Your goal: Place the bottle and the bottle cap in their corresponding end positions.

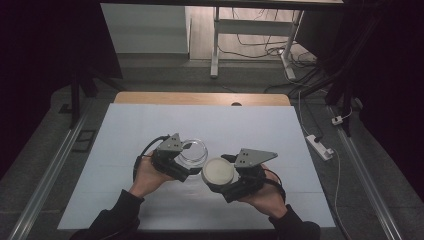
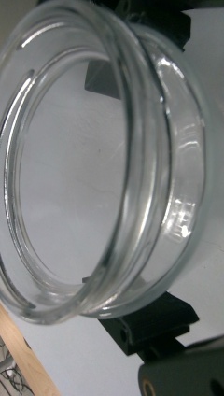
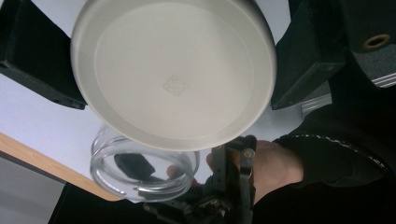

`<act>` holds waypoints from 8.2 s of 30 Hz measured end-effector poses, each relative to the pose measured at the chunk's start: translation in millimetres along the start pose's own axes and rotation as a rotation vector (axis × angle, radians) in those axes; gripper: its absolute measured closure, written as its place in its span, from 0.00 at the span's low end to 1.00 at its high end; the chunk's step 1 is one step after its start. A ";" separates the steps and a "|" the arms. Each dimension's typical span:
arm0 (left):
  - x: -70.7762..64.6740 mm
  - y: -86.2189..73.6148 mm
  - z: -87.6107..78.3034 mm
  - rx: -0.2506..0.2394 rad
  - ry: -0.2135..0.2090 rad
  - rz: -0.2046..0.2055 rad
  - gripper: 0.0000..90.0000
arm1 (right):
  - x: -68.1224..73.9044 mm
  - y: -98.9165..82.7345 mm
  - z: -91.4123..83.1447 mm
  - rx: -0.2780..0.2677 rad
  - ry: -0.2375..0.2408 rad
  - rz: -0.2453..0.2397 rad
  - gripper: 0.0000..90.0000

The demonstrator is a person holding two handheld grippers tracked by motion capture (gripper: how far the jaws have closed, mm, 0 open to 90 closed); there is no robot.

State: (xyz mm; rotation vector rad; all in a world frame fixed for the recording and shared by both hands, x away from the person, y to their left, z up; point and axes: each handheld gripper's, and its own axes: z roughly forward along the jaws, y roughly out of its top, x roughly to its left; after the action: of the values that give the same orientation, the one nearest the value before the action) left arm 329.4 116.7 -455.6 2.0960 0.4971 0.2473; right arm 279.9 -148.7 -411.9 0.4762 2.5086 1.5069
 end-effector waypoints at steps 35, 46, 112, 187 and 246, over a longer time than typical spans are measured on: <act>22.5 18.1 22.4 -0.033 0.042 -0.006 0.08 | 19.2 -33.4 16.1 0.047 0.031 0.011 0.07; 34.1 17.0 38.8 -0.034 0.046 -0.005 0.08 | 23.4 -45.9 33.8 0.078 0.043 0.017 0.07; 56.9 -12.1 89.9 0.037 0.050 -0.033 0.07 | 2.6 -92.4 100.8 0.300 -0.061 -0.006 0.07; -4.7 -55.2 -12.3 0.076 0.035 -0.192 0.00 | -8.3 -82.1 28.8 0.192 -0.122 0.098 0.00; -58.8 -174.6 -146.4 0.145 0.353 -0.453 0.00 | -18.3 -149.9 -100.3 0.197 -0.456 0.353 0.00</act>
State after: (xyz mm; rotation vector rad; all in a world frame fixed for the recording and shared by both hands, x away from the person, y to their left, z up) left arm 179.7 285.7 -521.9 2.0180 1.2118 0.3236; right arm 238.8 -303.4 -497.0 1.1965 2.2882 1.0819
